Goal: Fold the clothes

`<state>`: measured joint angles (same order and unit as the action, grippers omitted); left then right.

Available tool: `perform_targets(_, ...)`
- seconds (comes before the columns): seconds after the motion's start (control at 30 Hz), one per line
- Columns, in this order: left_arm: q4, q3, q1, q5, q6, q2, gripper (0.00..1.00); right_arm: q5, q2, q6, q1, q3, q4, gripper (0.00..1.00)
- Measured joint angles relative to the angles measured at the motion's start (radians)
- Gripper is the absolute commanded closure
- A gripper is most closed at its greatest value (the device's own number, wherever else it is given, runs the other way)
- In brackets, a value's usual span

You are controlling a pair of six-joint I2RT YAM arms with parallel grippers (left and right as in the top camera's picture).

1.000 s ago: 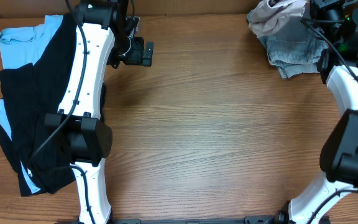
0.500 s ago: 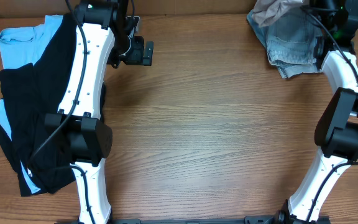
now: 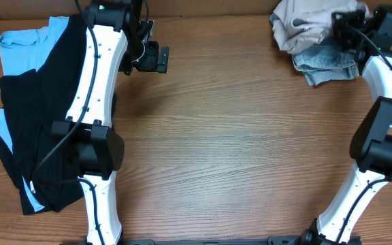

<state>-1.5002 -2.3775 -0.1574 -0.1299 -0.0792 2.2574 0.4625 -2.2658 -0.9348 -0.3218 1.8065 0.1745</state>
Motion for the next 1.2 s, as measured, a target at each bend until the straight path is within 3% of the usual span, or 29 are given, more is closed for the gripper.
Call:
perform_targets(0.13,0.000,0.000,0.000,0.000,0.000,0.000,0.00,-0.008,0.000,0.137,-0.030,0.001,0.237,0.54)
perform_targets(0.4,0.000,0.000,-0.005,0.000,0.000,0.000,0.00,-0.018,0.000,0.399,-0.073,0.006,0.508,0.07)
perform_targets(0.47,0.000,0.000,-0.007,0.000,0.000,0.000,0.00,-0.026,0.003,0.465,-0.079,0.007,0.552,0.00)
perform_targets(0.83,0.006,0.000,-0.010,0.000,0.000,0.000,0.00,-0.115,0.154,0.723,-0.075,0.136,0.697,0.00)
perform_targets(1.0,0.014,0.000,-0.010,0.000,0.000,0.000,0.00,-0.210,0.237,0.823,-0.007,0.189,0.577,0.00)
perform_targets(1.2,0.016,0.000,-0.010,0.000,0.000,0.000,0.00,-0.391,0.201,0.917,0.141,0.196,0.360,0.00)
